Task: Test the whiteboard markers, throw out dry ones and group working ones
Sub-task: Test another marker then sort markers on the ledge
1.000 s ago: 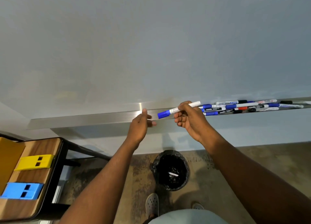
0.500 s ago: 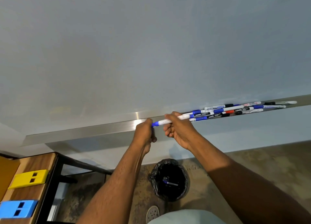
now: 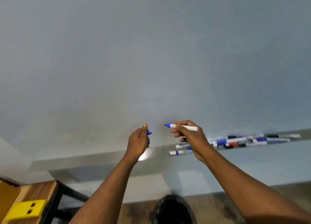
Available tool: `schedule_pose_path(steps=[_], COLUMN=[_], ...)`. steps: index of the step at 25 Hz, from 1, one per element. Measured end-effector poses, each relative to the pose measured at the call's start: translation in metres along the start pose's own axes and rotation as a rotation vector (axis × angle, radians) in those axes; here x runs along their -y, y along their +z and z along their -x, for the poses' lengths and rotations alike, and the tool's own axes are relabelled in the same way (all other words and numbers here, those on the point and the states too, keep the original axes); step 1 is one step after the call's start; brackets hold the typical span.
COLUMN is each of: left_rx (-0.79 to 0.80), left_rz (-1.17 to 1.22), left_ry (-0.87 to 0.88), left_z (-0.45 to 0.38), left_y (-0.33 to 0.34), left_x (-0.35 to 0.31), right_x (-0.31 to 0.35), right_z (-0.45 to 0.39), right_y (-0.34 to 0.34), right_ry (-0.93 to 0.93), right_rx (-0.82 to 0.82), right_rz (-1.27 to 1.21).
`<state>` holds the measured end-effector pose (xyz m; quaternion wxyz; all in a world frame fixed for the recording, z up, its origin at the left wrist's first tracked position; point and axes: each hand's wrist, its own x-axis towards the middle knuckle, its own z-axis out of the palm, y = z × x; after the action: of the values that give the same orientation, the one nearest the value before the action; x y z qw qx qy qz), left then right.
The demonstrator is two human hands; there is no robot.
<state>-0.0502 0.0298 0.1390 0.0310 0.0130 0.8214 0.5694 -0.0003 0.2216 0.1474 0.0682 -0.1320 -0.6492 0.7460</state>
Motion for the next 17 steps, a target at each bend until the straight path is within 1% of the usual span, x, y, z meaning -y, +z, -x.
schedule_pose_path(steps=[2, 5, 7, 9, 13, 15, 17], left_rx=[-0.053, -0.244, -0.380, -0.482, -0.670, -0.742, -0.781], left_rz=[-0.014, -0.030, -0.057, -0.115, -0.280, -0.349, -0.399], left_ry=[0.213, 0.555, 0.741, 0.886, 1.049, 1.068, 1.060], left_z=[-0.015, -0.036, -0.045, -0.049, -0.049, -0.045, -0.042], left_y=[-0.009, -0.037, -0.060, -0.087, -0.140, -0.164, -0.186], left_x=[-0.057, -0.156, -0.218, -0.277, -0.380, -0.421, -0.455], right_x=[0.049, 0.134, 0.189, 0.243, 0.352, 0.403, 0.448], right_z=[-0.007, -0.018, -0.025, -0.030, -0.034, -0.030, -0.026], right_y=[0.011, 0.028, 0.039, 0.051, 0.076, 0.089, 0.099], right_ry=[-0.242, -0.642, -0.838, -1.004, -1.283, -1.376, -1.420], right_rx=[0.036, 0.028, 0.007, -0.009, -0.067, -0.115, -0.163], right_rz=[0.124, 0.180, 0.177, 0.194, 0.246, 0.263, 0.308])
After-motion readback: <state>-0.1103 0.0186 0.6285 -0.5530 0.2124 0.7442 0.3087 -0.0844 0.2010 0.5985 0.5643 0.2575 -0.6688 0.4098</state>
